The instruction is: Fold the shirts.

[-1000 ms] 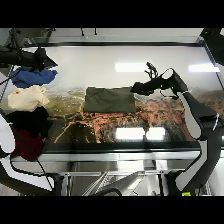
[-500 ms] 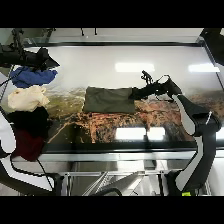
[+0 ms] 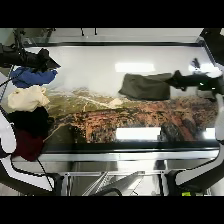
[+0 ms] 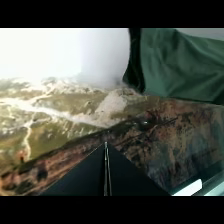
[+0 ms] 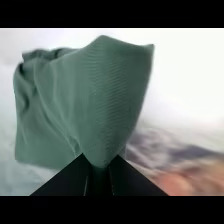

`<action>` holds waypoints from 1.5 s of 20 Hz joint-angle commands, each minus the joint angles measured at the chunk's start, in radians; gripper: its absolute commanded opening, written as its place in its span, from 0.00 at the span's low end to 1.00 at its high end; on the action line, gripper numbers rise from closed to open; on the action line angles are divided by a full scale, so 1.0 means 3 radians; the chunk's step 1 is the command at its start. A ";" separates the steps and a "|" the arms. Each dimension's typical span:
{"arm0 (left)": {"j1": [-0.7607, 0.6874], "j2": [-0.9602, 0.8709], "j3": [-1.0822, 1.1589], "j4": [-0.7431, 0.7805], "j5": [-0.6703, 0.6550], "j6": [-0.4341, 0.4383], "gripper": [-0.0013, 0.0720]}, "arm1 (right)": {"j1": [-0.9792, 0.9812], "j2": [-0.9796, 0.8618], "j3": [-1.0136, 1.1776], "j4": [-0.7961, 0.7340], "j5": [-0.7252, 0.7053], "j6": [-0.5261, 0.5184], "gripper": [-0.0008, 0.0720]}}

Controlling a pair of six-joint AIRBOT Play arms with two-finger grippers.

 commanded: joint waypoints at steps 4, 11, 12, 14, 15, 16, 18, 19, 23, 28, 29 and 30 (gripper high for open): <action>-0.0187 -0.0001 -0.0001 0.0001 -0.0004 0.0098 0.03 | -0.1536 0.0910 -0.1259 -0.0385 0.0032 0.0209 0.04; -0.0518 -0.0001 -0.0001 0.0000 -0.0041 0.0347 0.03 | -0.2824 0.2431 -0.3126 -0.0491 -0.0366 0.0319 0.04; -0.0552 0.0000 0.0000 0.0000 -0.0056 0.0381 0.03 | -0.2925 0.2538 -0.3216 -0.0587 -0.0258 0.0320 0.04; -0.0601 -0.0001 0.0000 0.0000 -0.0069 0.0426 0.03 | -0.3019 0.2675 -0.3348 -0.0669 -0.0140 0.0322 0.04; -0.0601 -0.0001 0.0000 -0.0001 -0.0061 0.0426 0.04 | -0.3021 0.2703 -0.3365 -0.0669 -0.0112 0.0345 0.05; -0.0600 -0.0001 0.0000 -0.0001 -0.0053 0.0425 0.03 | -0.3020 0.2710 -0.3362 -0.0647 -0.0084 0.0345 0.24; -0.0598 0.0000 0.0000 0.0000 -0.0070 0.0425 0.03 | -0.3021 0.2708 -0.3334 -0.0633 -0.0052 0.0343 0.92; -0.0582 0.0000 0.0000 -0.0001 -0.0100 0.0425 0.03 | -0.3024 0.2708 -0.3268 -0.0664 -0.0027 0.0346 0.92; -0.0558 0.0000 0.0004 -0.0006 -0.0186 0.0426 0.03 | -0.3015 0.2665 -0.2495 -0.0802 0.0042 0.0347 0.86; -0.0373 0.0177 -0.0052 -0.0013 -0.0045 0.0418 0.04 | -0.2499 0.2157 -0.1681 0.0294 0.0055 0.0267 0.04; -0.0306 0.0314 -0.0235 -0.0013 0.0042 0.0418 0.03 | -0.2223 0.2084 -0.1667 0.0444 -0.0008 0.0182 0.04; -0.0242 0.0493 -0.0490 -0.0014 0.0108 0.0420 0.04 | -0.1895 0.2035 -0.1668 0.0454 -0.0131 0.0150 0.04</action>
